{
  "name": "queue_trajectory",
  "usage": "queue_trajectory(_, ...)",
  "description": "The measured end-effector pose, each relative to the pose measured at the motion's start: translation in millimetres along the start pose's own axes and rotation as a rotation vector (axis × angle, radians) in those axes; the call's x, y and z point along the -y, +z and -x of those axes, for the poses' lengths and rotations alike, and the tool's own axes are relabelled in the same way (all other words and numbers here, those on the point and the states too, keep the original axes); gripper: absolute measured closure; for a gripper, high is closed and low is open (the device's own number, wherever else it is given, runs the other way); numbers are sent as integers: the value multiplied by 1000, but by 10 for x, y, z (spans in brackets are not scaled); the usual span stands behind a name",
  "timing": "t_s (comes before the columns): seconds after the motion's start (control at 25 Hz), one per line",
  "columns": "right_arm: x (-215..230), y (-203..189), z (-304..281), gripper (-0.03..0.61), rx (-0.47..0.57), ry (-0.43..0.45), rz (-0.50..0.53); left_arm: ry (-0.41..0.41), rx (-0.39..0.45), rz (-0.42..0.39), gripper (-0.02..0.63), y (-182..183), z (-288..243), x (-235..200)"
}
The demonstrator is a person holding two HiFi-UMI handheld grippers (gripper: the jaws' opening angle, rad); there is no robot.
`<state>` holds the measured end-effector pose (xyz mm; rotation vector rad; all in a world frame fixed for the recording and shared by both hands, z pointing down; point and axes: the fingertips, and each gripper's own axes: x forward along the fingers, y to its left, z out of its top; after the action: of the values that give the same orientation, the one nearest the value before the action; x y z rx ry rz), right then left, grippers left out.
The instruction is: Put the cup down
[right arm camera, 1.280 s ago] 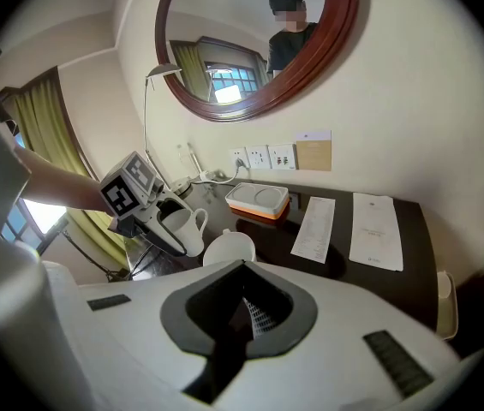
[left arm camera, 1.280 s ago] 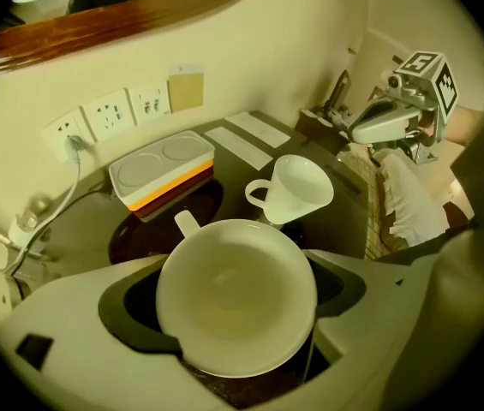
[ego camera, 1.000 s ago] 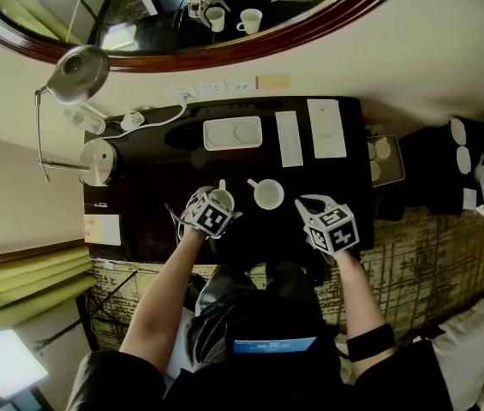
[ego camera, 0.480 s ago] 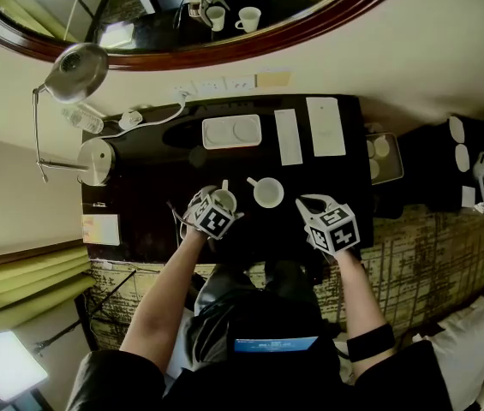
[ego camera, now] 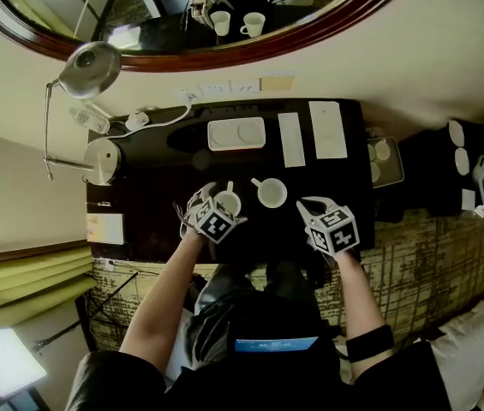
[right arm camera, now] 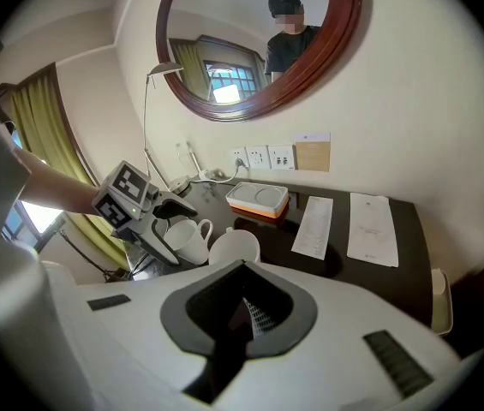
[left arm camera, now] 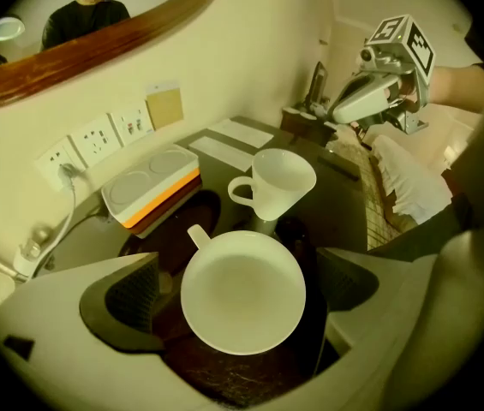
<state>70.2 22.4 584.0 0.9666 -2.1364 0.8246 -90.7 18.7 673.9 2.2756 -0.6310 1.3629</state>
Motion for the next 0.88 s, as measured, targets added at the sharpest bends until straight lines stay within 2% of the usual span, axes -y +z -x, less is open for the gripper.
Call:
queue_trajectory(0.2,-23,115,84,577,32,-12,7,95,161,-44,43,263,552,-44)
queue_trajectory(0.36,56,190,114,577,70,-27,10,189,286,-45,45,365,1118,-29)
queue_trajectory(0.4,75,214,128,577,83,-32,11,222,320,-44,67,405,1306,-17)
queue_trajectory(0.48,83,284,159,577,104,-37,6,265,402,-30,213,458,1656,11)
queue_trajectory(0.6,15,390,173,577,122,-40,-7,287,545,51,363,448,2103,44)
queue_trajectory(0.76,-94,498,169,577,151,-42,10,284,658,107,490,217,2405,106)
queue_trajectory(0.88,-101,471,139,577,150,-49,13,308,695,209,562,46,2532,59)
